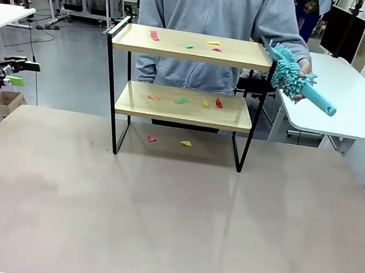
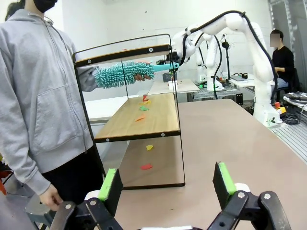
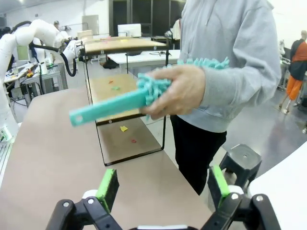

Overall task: Clean the shelf.
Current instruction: Pick up the Duster handed by the human.

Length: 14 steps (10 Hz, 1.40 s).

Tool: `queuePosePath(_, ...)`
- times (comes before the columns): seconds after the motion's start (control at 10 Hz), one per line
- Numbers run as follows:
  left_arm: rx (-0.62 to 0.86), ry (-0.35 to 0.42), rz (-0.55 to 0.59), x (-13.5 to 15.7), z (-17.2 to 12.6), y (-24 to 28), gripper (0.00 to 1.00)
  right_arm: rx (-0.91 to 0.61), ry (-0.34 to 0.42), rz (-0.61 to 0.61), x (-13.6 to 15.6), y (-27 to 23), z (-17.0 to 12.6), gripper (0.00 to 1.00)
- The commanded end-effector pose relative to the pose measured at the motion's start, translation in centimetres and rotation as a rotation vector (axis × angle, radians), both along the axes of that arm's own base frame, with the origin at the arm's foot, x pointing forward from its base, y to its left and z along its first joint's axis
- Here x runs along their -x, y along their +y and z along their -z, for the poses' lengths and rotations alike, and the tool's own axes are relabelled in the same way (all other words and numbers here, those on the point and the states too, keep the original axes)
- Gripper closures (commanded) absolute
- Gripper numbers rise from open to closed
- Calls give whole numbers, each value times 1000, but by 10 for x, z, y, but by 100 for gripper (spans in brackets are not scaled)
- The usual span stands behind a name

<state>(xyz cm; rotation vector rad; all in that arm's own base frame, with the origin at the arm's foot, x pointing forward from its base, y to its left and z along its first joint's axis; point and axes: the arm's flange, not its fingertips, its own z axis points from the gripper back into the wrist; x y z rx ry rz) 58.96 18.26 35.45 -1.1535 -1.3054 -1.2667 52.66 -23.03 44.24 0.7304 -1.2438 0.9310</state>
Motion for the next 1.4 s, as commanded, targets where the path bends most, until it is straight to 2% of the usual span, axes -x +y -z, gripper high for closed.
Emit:
queuePosePath(0.0, -11, -14, 1, 1, -2, 0, 0, 84, 74, 96, 27, 28, -52, 0)
queuePosePath(0.1, -11, -14, 1, 1, -2, 0, 0, 95, 136, 165, 39, 43, -78, 0)
queuePosePath(0.2, -11, -14, 1, 1, -2, 0, 0, 67, 218, 293, 51, 64, -102, 0)
queuePosePath(0.3, -11, -14, 1, 1, -2, 0, 0, 122, 258, 377, 57, 85, -120, 0)
queuePosePath(0.5, -11, -14, 1, 1, -2, 0, 0, 247, 339, 493, 65, 135, -139, 0)
queuePosePath(0.7, -11, -14, 1, 1, -2, 0, 0, 385, 445, 588, 70, 172, -141, 0)
queuePosePath(0.8, -11, -14, 1, 1, -2, 0, 0, 411, 450, 627, 70, 179, -141, 0)
queuePosePath(0.9, -11, -14, 1, 1, -2, 0, 0, 298, 367, 544, 71, 172, -142, 0)
queuePosePath(1.0, -11, -14, 1, 1, -2, 0, 0, 383, 364, 596, 65, 179, -137, 0)
queuePosePath(1.3, -11, -14, 1, 1, -2, 0, 0, 383, 364, 596, 65, 179, -137, 0)
